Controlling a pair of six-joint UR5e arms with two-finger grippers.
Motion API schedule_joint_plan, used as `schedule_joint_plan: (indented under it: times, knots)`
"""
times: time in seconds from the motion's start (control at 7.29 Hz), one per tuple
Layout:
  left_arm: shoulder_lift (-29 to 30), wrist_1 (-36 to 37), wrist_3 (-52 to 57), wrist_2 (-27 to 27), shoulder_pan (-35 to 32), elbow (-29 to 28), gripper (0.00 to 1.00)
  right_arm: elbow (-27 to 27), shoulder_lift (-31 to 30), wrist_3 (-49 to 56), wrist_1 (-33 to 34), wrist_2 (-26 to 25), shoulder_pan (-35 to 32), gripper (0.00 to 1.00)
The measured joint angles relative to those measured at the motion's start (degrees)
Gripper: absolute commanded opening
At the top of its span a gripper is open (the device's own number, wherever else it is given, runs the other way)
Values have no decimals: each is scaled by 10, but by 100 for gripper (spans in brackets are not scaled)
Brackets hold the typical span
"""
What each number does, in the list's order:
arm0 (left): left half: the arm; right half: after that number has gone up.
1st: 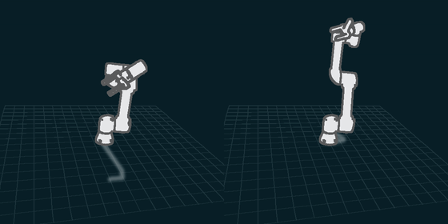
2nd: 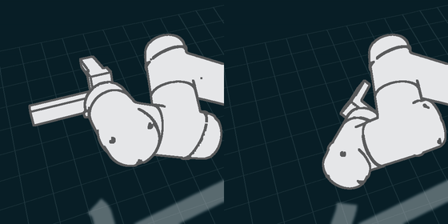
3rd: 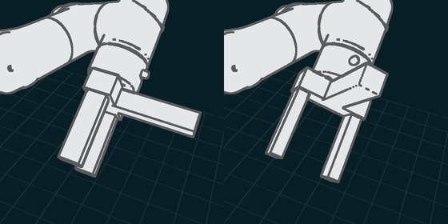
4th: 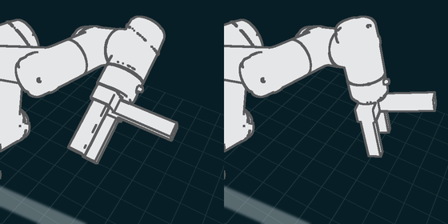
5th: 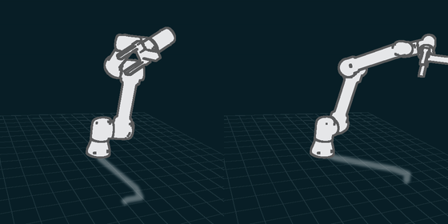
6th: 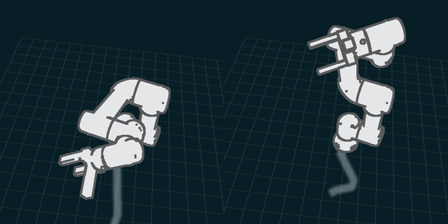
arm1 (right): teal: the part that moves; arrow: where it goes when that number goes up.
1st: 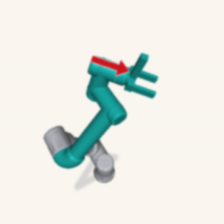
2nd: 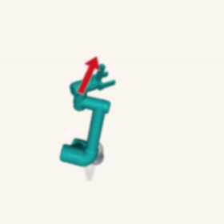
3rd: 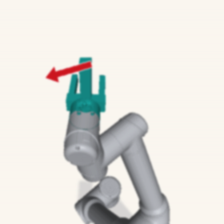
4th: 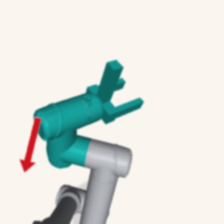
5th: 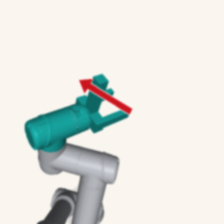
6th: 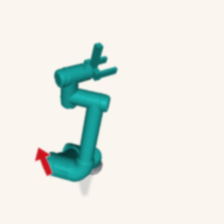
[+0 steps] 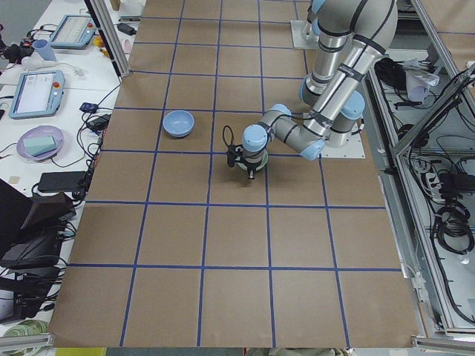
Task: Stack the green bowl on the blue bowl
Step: 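Close the left gripper on the green bowl's rim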
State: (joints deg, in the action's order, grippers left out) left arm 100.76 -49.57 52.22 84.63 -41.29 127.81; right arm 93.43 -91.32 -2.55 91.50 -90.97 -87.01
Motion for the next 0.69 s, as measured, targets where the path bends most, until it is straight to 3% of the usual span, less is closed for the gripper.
schedule_joint_plan:
  times: [0.69]
  knots:
    - [-5, -4, 2, -6, 0, -12, 0, 0, 0, 0, 0, 0, 0, 100]
